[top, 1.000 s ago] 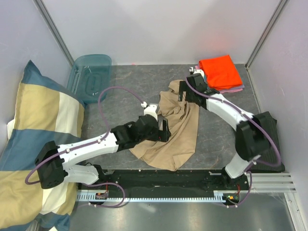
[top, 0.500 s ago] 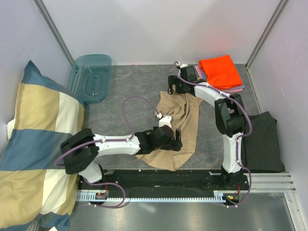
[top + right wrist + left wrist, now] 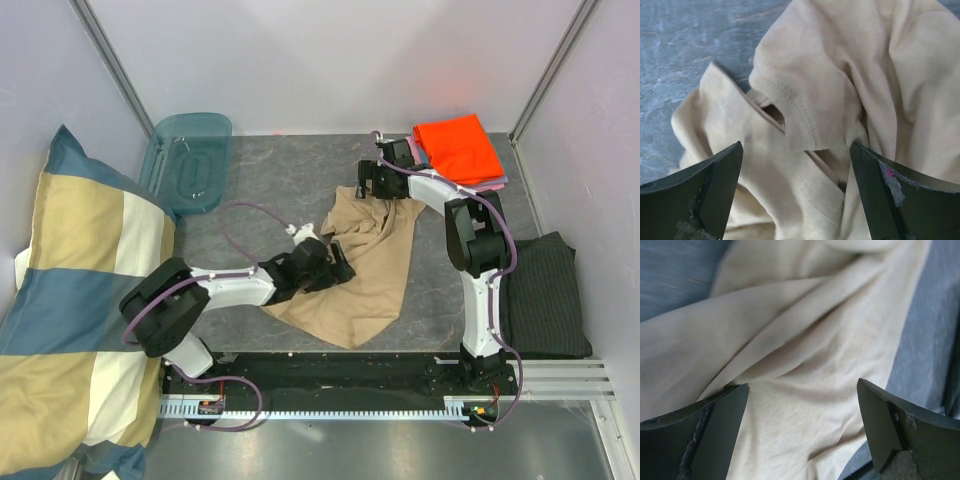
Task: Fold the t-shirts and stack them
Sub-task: Flatten out the tshirt
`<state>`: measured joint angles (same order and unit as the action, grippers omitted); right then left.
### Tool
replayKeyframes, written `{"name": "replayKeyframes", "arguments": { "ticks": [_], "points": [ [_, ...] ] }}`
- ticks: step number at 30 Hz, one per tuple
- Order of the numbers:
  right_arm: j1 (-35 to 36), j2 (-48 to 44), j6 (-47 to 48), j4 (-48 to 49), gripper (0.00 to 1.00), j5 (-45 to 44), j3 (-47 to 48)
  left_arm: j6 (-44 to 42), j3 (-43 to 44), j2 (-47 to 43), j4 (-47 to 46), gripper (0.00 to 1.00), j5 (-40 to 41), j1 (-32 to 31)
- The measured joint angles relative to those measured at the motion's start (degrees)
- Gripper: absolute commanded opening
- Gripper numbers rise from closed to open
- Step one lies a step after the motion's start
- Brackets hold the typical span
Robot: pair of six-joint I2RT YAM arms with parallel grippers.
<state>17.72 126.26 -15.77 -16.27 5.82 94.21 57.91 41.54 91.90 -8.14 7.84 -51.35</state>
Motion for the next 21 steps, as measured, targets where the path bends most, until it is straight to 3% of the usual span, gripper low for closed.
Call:
{"name": "replayKeyframes", "arguments": {
  "ticks": [11, 21],
  "points": [
    [-0.5, -7.5, -4.7, -1.7, 0.98, -6.3, -10.3, -0.5, -1.2, -5.8, 11.1, 1.00, 2.7, 18.5],
    [-0.5, -23.6, -9.3, -2.4, 0.98, -7.8, -31.2, -5.7, 10.7, 4.3, 15.1, 1.00, 3.1, 25.1]
  ]
}}
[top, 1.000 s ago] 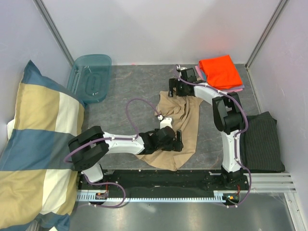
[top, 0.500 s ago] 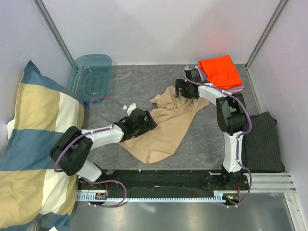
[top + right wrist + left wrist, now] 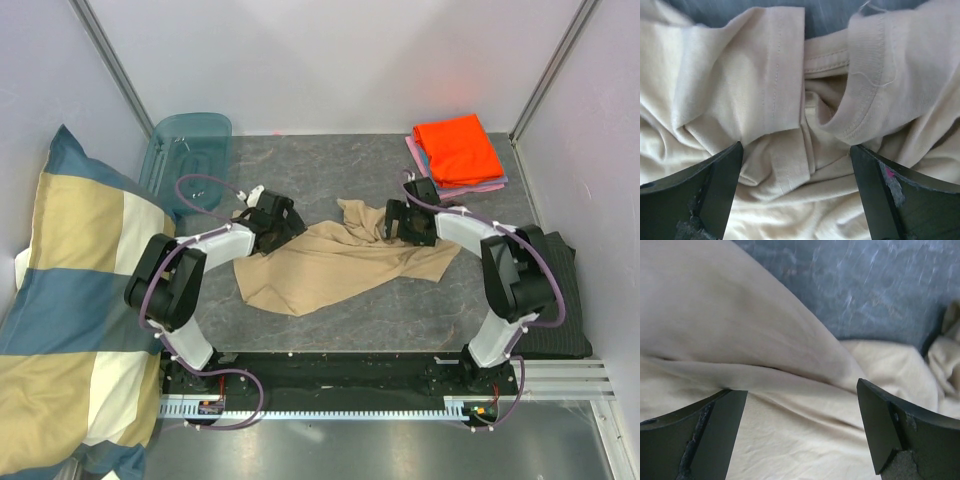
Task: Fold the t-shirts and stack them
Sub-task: Flatten out the tshirt
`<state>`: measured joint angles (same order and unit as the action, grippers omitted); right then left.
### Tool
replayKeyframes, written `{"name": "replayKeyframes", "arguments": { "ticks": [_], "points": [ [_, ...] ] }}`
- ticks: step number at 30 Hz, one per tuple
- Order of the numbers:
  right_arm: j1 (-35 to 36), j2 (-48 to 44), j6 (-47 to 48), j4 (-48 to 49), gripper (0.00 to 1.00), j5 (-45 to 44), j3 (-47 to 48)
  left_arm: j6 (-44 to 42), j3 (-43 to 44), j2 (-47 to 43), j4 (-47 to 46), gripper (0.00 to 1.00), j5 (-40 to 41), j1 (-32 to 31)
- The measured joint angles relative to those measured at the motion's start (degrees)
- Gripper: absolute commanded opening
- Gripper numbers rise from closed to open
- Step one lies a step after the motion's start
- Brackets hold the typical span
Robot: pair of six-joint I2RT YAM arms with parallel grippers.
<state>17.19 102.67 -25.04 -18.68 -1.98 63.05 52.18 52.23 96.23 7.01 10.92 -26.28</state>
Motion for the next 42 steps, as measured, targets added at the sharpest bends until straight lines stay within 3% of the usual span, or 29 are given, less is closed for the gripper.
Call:
{"name": "replayKeyframes", "arguments": {
  "ticks": [11, 18, 26, 42],
  "points": [
    [1.6, -20.4, -5.6, -2.9, 0.98, 1.6, -19.3, -4.7, 11.3, 9.4, 0.4, 1.00, -0.3, 2.8],
    [4.2, -32.2, -9.1, -7.9, 0.98, 1.4, -25.2, -6.6, 13.9, 11.7, 0.3, 1.00, -0.5, 3.1],
    [4.2, -18.1, -7.6, -7.3, 0.98, 0.3, -18.1, -6.7, 12.2, 10.8, -1.3, 1.00, -0.6, 3.1],
    [1.9, -3.3, -3.4, -2.0, 0.98, -5.1, -4.3, -7.1, 5.5, 5.2, -1.2, 1.00, -0.2, 3.2]
  ]
}}
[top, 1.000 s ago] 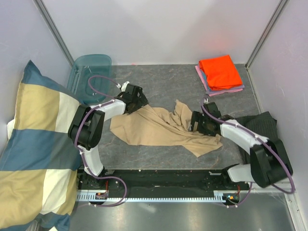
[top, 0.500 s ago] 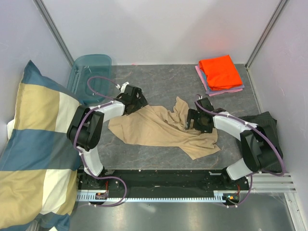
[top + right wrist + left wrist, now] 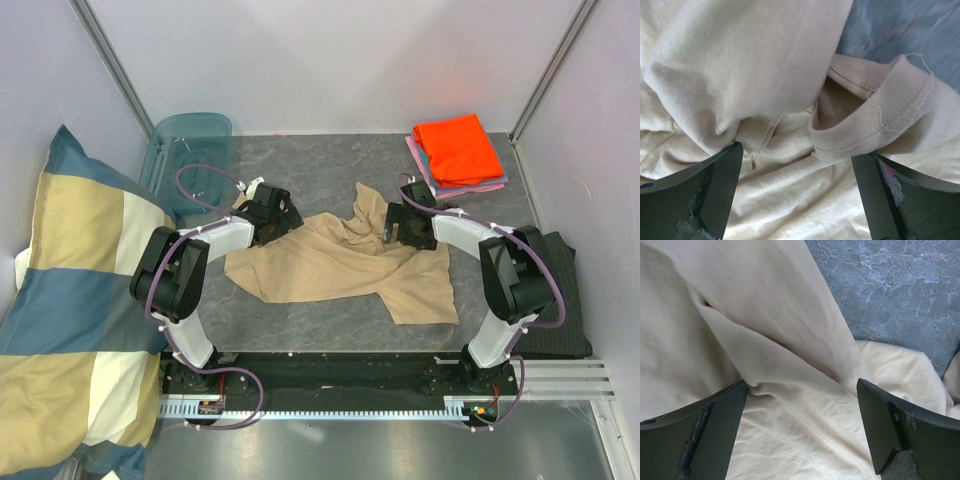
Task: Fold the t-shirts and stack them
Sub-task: Flatten out the tshirt
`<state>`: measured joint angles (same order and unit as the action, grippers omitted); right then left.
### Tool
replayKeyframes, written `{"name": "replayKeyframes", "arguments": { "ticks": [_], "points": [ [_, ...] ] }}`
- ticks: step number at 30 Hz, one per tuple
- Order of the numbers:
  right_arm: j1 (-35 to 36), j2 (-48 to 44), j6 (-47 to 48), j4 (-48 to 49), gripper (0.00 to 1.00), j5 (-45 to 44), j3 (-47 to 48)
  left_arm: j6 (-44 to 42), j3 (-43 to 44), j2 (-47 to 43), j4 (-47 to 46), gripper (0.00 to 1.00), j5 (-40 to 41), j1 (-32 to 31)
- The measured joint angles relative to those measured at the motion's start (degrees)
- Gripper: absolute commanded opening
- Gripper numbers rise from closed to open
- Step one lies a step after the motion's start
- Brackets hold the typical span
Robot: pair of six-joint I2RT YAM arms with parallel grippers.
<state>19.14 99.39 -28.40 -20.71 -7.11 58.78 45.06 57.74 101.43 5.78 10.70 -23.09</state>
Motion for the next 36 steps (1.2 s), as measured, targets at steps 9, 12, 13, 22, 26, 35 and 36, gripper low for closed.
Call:
{"name": "replayKeyframes", "arguments": {
  "ticks": [9, 12, 13, 22, 26, 35, 36],
  "points": [
    [-4.9, 6.8, 2.4, 1.0, 0.98, -1.4, 7.9, -0.3, 0.0, 0.0, 0.1, 1.00, 0.2, 0.0],
    [-6.3, 8.5, 2.8, 1.0, 0.98, -1.3, 10.2, -0.4, 0.0, 0.0, 0.1, 1.00, 0.3, 0.1],
    [-6.6, 9.0, 2.9, 1.0, 0.98, -1.2, 10.7, -0.4, 0.0, 0.0, 0.1, 1.00, 0.3, 0.2],
    [-8.5, 8.9, 3.0, 1.8, 0.98, 1.2, 11.2, -2.7, 2.3, 1.9, -0.3, 1.00, -0.1, 0.8],
    [-8.8, 4.3, 3.4, 1.2, 0.98, 2.7, 9.2, -4.9, 4.2, 2.5, -0.4, 1.00, -0.8, 1.0],
    [-8.7, -14.4, 4.2, 0.0, 0.98, 7.1, 5.6, -8.1, 4.7, -1.6, -2.6, 1.00, -4.0, 1.0],
    [-8.4, -16.0, 4.3, 0.1, 0.98, 7.4, 4.4, -8.1, 3.7, -2.8, -3.0, 1.00, -4.2, 1.0]
  ]
}}
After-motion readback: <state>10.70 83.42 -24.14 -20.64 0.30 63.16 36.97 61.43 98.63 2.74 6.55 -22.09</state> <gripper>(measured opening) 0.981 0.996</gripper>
